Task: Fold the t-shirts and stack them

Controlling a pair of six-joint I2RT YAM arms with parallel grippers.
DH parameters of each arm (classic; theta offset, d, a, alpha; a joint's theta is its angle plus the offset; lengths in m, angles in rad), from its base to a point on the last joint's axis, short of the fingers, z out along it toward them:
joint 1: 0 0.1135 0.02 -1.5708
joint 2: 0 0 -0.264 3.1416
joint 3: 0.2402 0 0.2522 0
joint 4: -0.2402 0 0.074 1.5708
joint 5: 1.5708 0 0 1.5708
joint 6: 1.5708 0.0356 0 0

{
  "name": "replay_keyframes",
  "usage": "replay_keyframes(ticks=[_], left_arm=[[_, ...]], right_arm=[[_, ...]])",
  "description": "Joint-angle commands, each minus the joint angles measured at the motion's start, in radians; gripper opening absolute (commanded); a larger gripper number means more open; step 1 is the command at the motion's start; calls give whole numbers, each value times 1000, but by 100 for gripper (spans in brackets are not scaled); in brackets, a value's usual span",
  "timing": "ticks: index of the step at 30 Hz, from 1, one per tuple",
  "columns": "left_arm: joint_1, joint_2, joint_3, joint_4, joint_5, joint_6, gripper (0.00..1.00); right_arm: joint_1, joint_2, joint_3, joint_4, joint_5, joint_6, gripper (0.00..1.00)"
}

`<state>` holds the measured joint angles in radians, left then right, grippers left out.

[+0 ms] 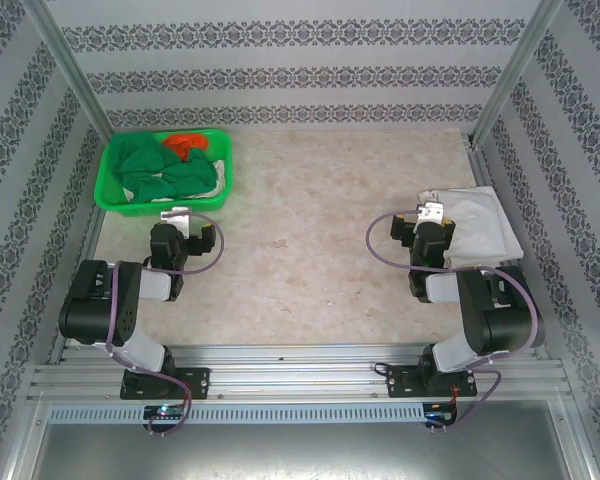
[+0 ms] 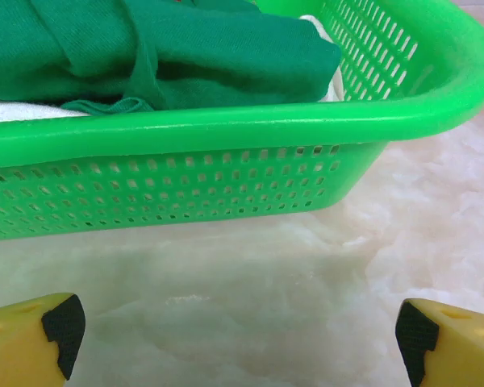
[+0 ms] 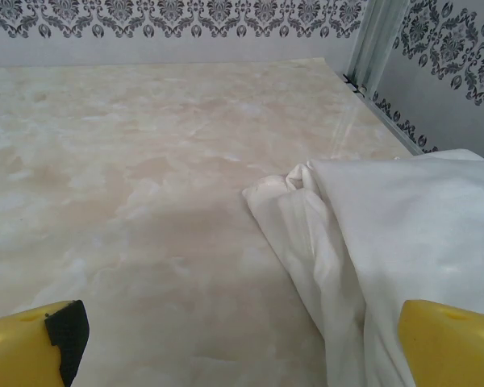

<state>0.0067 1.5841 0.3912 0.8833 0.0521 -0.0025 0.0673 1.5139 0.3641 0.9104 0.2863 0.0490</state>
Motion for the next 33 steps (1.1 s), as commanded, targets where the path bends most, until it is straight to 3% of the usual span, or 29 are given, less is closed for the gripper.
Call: replay_keyframes(ticks=[1,25,30,33], left_arm=[[7,1,8,27,12,7,100],[7,-5,8,25,-4,3,100],[0,-133,57,-161,-59,-3,100],[-15,-239,100,-314,-64,-1,100]], right_arm=[[-8,-1,-2,33,-15,12,98],[-24,-18,1,17,-41,25,98],[-13,-70,16,-45,-78,-7,98],[-8,-189,74,-274,-96,-15,98]])
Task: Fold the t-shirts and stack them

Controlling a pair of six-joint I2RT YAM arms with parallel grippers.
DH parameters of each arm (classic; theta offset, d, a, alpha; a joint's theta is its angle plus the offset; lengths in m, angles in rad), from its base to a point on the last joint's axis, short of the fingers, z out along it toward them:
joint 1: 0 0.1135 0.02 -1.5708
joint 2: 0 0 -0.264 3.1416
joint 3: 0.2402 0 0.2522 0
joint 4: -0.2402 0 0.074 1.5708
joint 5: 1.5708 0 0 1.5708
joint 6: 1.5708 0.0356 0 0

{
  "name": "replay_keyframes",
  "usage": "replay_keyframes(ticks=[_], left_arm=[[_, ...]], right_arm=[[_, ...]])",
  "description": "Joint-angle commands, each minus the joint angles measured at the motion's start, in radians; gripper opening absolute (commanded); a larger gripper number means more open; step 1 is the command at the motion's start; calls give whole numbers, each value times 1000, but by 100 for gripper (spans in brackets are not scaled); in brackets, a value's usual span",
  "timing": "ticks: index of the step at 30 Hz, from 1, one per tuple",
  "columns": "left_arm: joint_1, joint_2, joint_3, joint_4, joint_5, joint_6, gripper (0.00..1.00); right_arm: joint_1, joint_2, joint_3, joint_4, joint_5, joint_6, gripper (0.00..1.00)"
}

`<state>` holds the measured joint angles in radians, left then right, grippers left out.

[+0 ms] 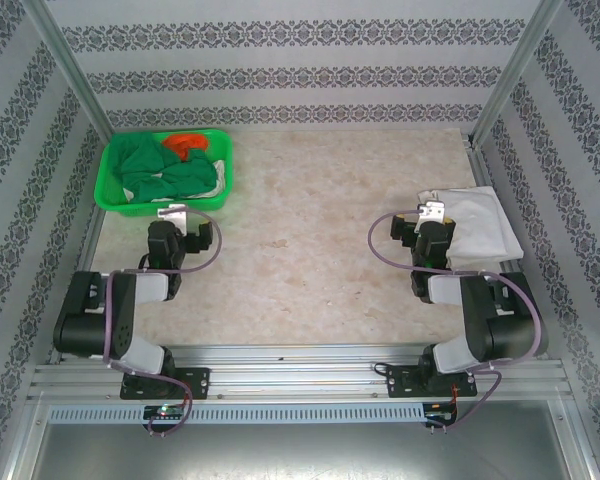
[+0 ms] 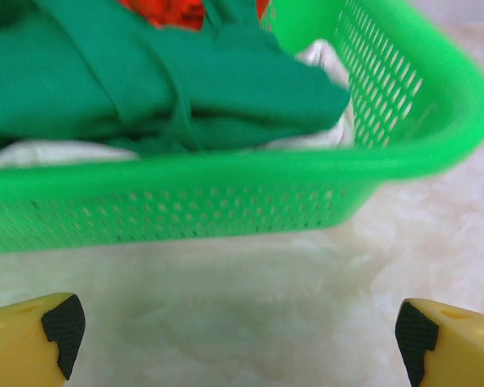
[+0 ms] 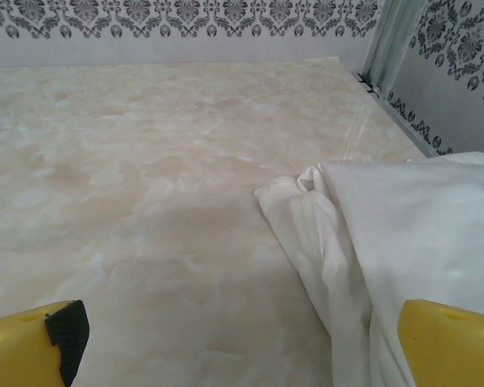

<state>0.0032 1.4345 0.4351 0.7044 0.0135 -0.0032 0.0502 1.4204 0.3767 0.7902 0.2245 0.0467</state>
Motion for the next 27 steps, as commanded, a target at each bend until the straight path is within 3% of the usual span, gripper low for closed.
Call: replay_keyframes(ticks=[1,5,9,16,24,27], left_arm=[[-19,-126,75,-198,-26,-6,100],[-81,-236,143,-356,-42,-8,100],[-131,-229,277,-491,-64,-4,100],[-140,62,620,-723,-38,-43,100],[-165,407,972,-976,18,-97,100],[-166,502,1073,-1067,18,-111,92]], right_arm=[[11,-132,77,-215,-49,-21,98],[40,-248,124,-388,-89,-58,98],[93,-318,199,-562,-106,-56,98],[253,-300,315,-676,-106,-41,98],[387,-197,384,-672,-42,-26,98],[411,-177,392,-663,-29,-19,98]])
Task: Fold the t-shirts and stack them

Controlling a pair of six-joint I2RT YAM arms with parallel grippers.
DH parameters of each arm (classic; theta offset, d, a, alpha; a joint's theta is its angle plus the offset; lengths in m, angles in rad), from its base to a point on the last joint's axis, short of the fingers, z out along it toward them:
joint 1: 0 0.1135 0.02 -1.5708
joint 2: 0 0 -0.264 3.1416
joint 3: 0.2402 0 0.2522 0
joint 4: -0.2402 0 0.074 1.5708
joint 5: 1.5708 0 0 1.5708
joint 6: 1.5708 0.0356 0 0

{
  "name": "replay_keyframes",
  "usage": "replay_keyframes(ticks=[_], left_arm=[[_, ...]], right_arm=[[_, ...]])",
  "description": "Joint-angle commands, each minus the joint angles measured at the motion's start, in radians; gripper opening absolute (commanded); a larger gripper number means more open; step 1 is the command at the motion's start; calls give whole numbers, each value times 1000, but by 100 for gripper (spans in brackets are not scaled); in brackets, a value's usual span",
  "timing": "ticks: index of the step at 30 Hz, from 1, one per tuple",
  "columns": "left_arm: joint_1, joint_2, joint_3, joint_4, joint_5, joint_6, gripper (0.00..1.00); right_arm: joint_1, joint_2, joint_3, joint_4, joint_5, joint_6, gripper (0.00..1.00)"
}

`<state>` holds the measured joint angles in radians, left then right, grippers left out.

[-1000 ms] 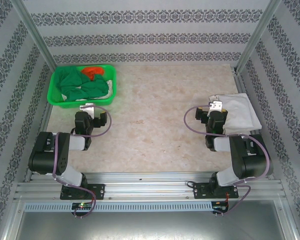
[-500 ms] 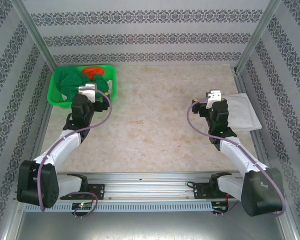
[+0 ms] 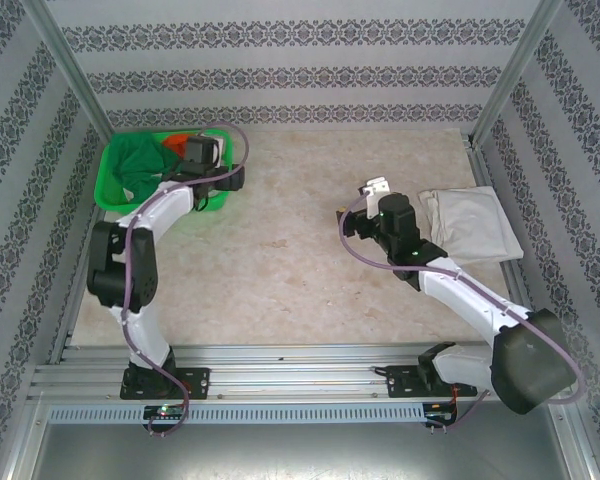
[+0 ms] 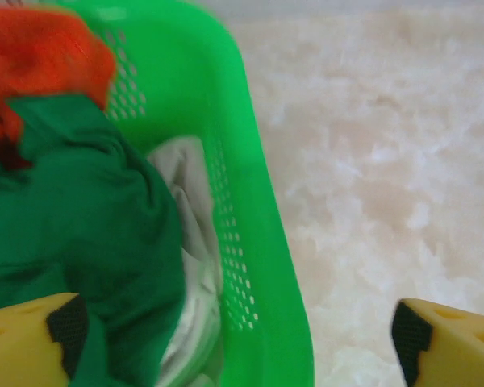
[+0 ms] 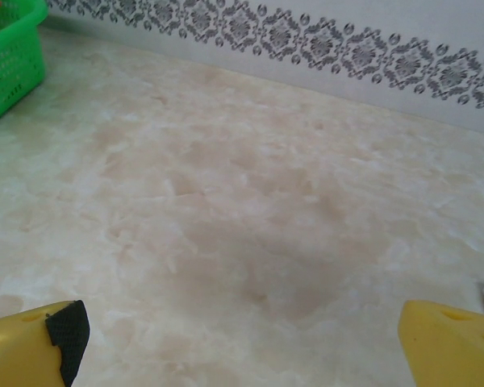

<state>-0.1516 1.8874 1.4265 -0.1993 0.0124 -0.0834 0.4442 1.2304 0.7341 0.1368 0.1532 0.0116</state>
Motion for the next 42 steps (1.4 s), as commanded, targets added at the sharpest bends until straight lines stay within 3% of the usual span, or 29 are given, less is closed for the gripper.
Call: replay_keyframes(ticks=[1,8,12,16,35,37,42], left_arm=[[-11,73,103,-183,18,-29,88],[-2,172,194,-253,10,13,35],[18,188,224,-272,25,31,23],[43,197,252,-290,50,62,18],[125,297,441,-389,57,113,18],[124,271,424,-371,64,96,25],[126,156,330,-263,-16,76,71]], right_arm=[[21,17,39,-9,43,19,98],[27,51,75,-25,43,11,98],[27,74,99,-37,32,2,98],[27,97,117,-36,16,3,98],[23,140,142,-59,-26,10,98],[21,131,133,-59,-24,15,98],[20,125,128,-56,-23,33,98]])
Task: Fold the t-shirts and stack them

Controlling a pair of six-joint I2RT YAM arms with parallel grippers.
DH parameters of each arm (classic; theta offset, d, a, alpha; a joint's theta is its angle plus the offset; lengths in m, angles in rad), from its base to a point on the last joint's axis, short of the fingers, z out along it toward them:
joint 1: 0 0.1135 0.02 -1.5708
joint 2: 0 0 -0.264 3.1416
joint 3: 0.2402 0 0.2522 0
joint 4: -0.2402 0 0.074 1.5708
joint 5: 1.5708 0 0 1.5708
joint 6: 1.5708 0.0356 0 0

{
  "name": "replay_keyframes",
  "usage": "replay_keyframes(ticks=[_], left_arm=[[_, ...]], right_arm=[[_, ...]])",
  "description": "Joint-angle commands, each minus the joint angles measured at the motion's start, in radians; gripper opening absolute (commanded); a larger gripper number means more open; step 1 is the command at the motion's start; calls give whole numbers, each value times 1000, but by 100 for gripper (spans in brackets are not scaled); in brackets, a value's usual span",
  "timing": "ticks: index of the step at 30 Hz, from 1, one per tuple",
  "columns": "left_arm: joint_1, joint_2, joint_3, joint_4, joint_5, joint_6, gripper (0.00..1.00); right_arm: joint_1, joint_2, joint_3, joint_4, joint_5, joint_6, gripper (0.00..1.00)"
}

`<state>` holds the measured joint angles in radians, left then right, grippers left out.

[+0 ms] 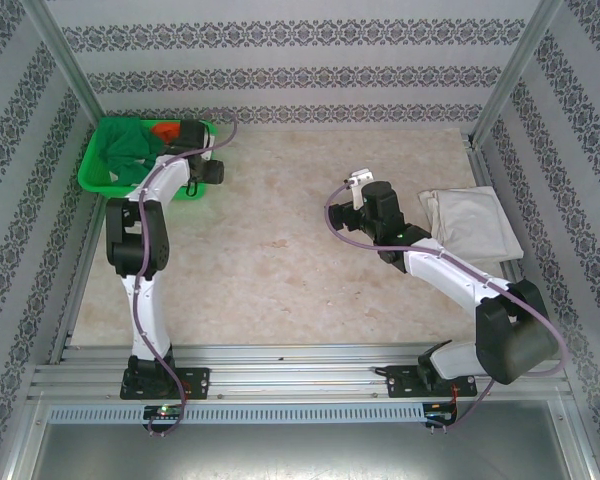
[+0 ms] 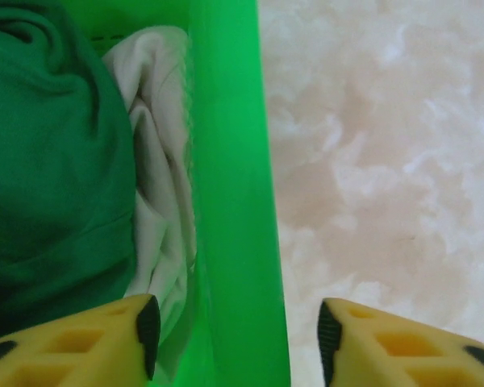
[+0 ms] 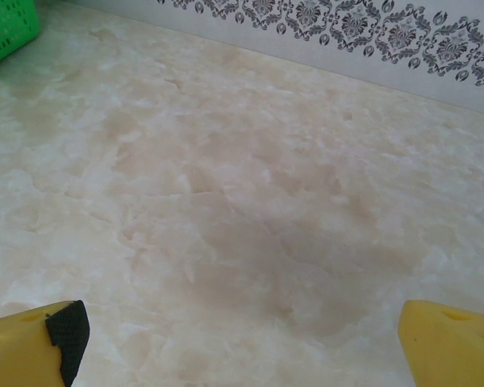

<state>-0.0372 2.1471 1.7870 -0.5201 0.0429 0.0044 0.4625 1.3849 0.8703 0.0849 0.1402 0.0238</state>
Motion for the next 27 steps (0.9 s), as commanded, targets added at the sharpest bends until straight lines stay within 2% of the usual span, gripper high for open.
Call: replay_keyframes(ticks=[1,4,5,7,10,18,21,23,24,27], left_arm=[[14,-120,-41,70,-77,-15,79],[39,-140,-46,80,-145,-67,98],[50,-140,-44,78,-166,-91,100],[75,-132,-25,49,-225,-162,100],[115,-105,22,-23,-256,-288,100],[170,21,154,-180,-213,-462,98],[172,46,164,-186,-191,-495,87],[173,58,162,-178,-169,-511,74],[174,64,165,-175,-159,-517,66],[175,67,172,-176,-135,-522,29]], right_arm=[[2,-27,-7,-1,-10,23,98],[2,-12,-1,2,-21,35,98],[2,-5,2,5,-25,41,98],[2,10,14,7,-37,45,98],[5,31,30,8,-46,57,98],[8,67,52,12,-54,75,98],[10,79,58,12,-53,83,98],[8,89,65,12,-59,85,98],[9,93,69,10,-64,84,98],[10,106,88,1,-77,82,98]])
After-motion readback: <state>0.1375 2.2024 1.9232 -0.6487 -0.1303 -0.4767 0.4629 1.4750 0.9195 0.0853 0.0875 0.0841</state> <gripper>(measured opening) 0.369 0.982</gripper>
